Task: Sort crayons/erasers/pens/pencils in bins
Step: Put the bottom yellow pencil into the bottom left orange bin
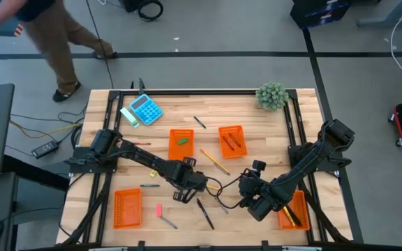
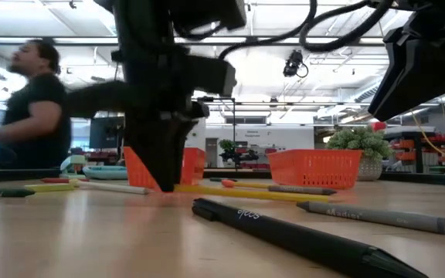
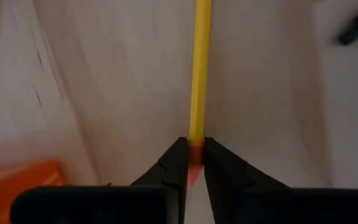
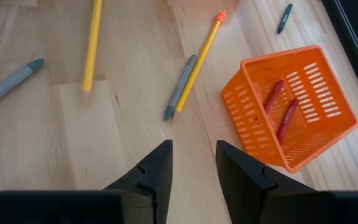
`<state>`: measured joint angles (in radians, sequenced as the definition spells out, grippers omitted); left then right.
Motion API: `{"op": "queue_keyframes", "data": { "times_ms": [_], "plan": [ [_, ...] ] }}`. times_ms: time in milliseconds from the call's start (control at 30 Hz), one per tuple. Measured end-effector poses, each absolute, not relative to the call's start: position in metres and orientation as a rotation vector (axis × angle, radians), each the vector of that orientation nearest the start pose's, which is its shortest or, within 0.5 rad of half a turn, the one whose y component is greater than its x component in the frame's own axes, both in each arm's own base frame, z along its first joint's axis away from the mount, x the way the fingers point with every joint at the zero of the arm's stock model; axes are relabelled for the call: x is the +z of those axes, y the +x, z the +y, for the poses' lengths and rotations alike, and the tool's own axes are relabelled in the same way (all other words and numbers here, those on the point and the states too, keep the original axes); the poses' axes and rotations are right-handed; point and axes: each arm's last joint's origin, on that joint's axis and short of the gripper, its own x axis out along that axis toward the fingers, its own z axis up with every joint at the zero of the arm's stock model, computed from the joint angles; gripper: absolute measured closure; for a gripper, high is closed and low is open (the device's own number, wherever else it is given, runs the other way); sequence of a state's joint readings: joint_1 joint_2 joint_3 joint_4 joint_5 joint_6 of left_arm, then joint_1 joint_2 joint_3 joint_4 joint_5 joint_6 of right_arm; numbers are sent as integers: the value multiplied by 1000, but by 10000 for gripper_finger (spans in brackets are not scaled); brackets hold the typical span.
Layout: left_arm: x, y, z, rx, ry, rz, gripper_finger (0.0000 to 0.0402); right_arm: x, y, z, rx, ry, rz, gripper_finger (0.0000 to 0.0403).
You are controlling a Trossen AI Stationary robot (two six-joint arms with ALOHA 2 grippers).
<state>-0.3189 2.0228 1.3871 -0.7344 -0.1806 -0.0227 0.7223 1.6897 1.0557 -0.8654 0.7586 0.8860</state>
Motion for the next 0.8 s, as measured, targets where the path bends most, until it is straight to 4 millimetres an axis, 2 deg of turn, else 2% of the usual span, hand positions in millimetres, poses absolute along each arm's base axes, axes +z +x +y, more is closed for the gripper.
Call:
{"op": "queue_keyframes", "data": {
  "times_ms": [167, 400, 633, 800],
  "plan": [
    [170, 369, -128, -109, 331, 1369, 366, 180, 231, 177, -481, -205, 940, 274],
    [187, 357, -144, -102, 355, 1467, 351, 180, 231, 178, -473, -174, 963, 274],
    [191, 331, -158, -35, 371, 1616, 365, 180, 231, 178, -475, -170, 962, 274],
    [201, 307, -171, 12, 414, 1710, 354, 180, 231, 178, -474, -169, 964, 274]
  ]
}}
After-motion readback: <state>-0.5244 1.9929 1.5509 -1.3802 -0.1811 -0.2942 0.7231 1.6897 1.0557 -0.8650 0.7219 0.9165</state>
